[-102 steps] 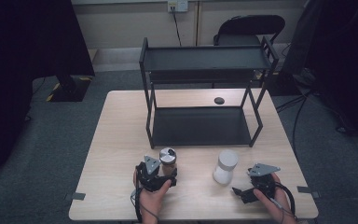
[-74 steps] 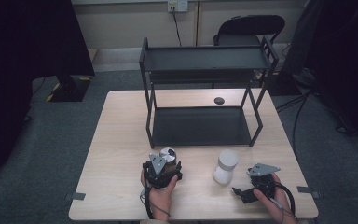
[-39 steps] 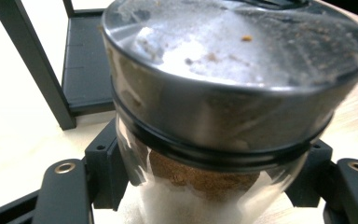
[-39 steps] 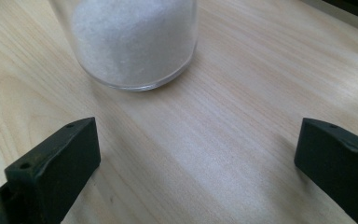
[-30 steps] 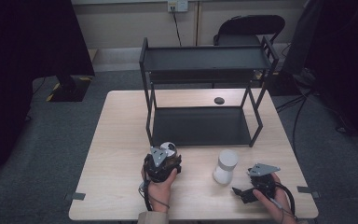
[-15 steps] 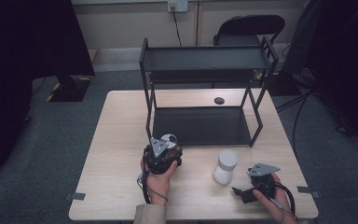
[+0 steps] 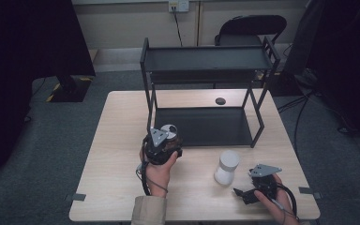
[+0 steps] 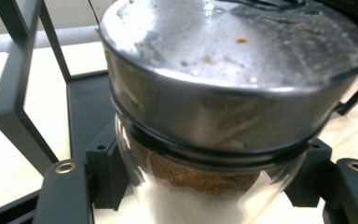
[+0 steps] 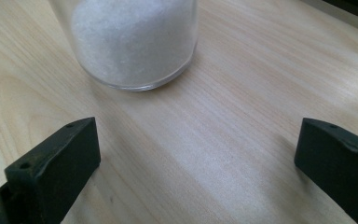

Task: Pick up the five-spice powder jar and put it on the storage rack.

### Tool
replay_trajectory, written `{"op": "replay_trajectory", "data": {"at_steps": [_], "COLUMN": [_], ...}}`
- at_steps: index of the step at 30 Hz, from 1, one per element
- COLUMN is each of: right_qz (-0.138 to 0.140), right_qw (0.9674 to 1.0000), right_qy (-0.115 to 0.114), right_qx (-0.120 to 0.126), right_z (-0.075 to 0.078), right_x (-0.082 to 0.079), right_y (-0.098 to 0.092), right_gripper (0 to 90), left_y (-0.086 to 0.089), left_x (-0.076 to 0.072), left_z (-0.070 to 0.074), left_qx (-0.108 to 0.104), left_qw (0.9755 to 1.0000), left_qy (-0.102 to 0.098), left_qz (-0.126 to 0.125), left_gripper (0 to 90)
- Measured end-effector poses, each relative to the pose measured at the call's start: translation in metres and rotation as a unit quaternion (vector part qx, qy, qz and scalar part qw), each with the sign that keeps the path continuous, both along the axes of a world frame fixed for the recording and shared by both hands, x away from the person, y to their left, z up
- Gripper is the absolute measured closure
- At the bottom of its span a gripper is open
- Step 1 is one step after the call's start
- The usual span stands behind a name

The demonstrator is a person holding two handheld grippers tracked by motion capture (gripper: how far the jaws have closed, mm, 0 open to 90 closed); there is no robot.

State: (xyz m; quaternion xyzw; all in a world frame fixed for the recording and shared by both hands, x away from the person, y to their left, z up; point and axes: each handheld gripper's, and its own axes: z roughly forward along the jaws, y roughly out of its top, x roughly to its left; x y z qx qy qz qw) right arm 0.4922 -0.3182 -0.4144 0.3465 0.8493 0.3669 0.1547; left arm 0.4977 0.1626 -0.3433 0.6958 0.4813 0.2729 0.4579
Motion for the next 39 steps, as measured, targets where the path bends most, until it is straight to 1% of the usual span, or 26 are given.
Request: {"op": "replay_trajectory", "data": {"at_steps": [1, 3, 5, 9, 10, 11, 12, 13, 15, 16, 17, 18, 22, 23, 24, 29, 30, 31, 33, 34, 35, 36, 37, 39], "right_qz": [0.000, 0.000, 0.000, 0.000, 0.000, 0.000, 0.000, 0.000, 0.000, 0.000, 0.000, 0.000, 0.000, 0.000, 0.000, 0.000, 0.000, 0.000, 0.000, 0.000, 0.000, 0.000, 0.000, 0.000], "right_qw": [1.0000, 1.0000, 1.0000, 1.0000, 1.0000, 1.0000, 1.0000, 1.0000, 1.0000, 1.0000, 1.0000, 1.0000, 1.0000, 1.0000, 1.0000, 1.0000, 1.0000, 1.0000, 1.0000, 1.0000, 1.0000, 1.0000, 1.0000, 1.0000], "right_qy": [0.000, 0.000, 0.000, 0.000, 0.000, 0.000, 0.000, 0.000, 0.000, 0.000, 0.000, 0.000, 0.000, 0.000, 0.000, 0.000, 0.000, 0.000, 0.000, 0.000, 0.000, 0.000, 0.000, 0.000], "right_qx": [0.000, 0.000, 0.000, 0.000, 0.000, 0.000, 0.000, 0.000, 0.000, 0.000, 0.000, 0.000, 0.000, 0.000, 0.000, 0.000, 0.000, 0.000, 0.000, 0.000, 0.000, 0.000, 0.000, 0.000], "right_z": [0.000, 0.000, 0.000, 0.000, 0.000, 0.000, 0.000, 0.000, 0.000, 0.000, 0.000, 0.000, 0.000, 0.000, 0.000, 0.000, 0.000, 0.000, 0.000, 0.000, 0.000, 0.000, 0.000, 0.000], "right_x": [0.000, 0.000, 0.000, 0.000, 0.000, 0.000, 0.000, 0.000, 0.000, 0.000, 0.000, 0.000, 0.000, 0.000, 0.000, 0.000, 0.000, 0.000, 0.000, 0.000, 0.000, 0.000, 0.000, 0.000], "right_y": [0.000, 0.000, 0.000, 0.000, 0.000, 0.000, 0.000, 0.000, 0.000, 0.000, 0.000, 0.000, 0.000, 0.000, 0.000, 0.000, 0.000, 0.000, 0.000, 0.000, 0.000, 0.000, 0.000, 0.000], "right_gripper": [0.0, 0.0, 0.0, 0.0, 0.0, 0.0, 0.0, 0.0, 0.0, 0.0, 0.0, 0.0, 0.0, 0.0, 0.0, 0.0, 0.0, 0.0, 0.0, 0.0, 0.0, 0.0, 0.0, 0.0], "left_y": [0.000, 0.000, 0.001, 0.001, 0.003, 0.003, 0.000, 0.000, 0.002, 0.000, 0.000, 0.001, 0.000, 0.000, 0.000, 0.002, 0.002, 0.002, 0.002, 0.002, 0.002, 0.002, 0.001, 0.001], "left_x": [0.001, 0.004, 0.006, 0.009, 0.012, 0.012, 0.014, 0.014, 0.016, 0.017, 0.017, 0.019, 0.023, 0.023, 0.025, 0.028, 0.028, 0.030, 0.031, 0.031, 0.033, 0.033, 0.034, 0.036], "left_z": [0.003, 0.009, 0.015, 0.021, 0.024, 0.024, 0.029, 0.029, 0.031, 0.036, 0.036, 0.041, 0.054, 0.054, 0.062, 0.079, 0.079, 0.085, 0.090, 0.090, 0.094, 0.094, 0.097, 0.102], "left_qx": [-0.002, 0.003, 0.002, 0.003, -0.004, -0.004, 0.001, 0.001, -0.009, -0.006, -0.006, -0.009, -0.004, -0.004, -0.002, 0.000, 0.000, 0.002, 0.002, 0.002, 0.006, 0.006, 0.011, 0.009], "left_qw": [1.0000, 1.0000, 1.0000, 1.0000, 1.0000, 1.0000, 1.0000, 1.0000, 0.9999, 1.0000, 1.0000, 0.9999, 0.9999, 0.9999, 0.9999, 0.9999, 0.9999, 0.9998, 0.9998, 0.9998, 0.9998, 0.9998, 0.9997, 0.9997], "left_qy": [-0.001, -0.002, -0.002, -0.003, -0.004, -0.004, -0.003, -0.003, -0.003, -0.004, -0.004, -0.004, -0.009, -0.009, -0.012, -0.016, -0.016, -0.017, -0.018, -0.018, -0.019, -0.019, -0.020, -0.022], "left_qz": [0.001, 0.001, 0.002, 0.000, -0.006, -0.006, -0.005, -0.005, -0.007, -0.007, -0.007, -0.007, -0.006, -0.006, -0.005, -0.004, -0.004, -0.005, -0.006, -0.006, -0.007, -0.007, -0.006, -0.005], "left_gripper": [30.0, 30.0, 30.0, 30.0, 30.0, 30.1, 30.1, 30.1, 30.1, 30.1, 30.1, 30.0, 30.1, 30.1, 30.1, 30.1, 30.1, 30.1, 30.1, 30.1, 30.1, 30.1, 30.1, 30.1]}}
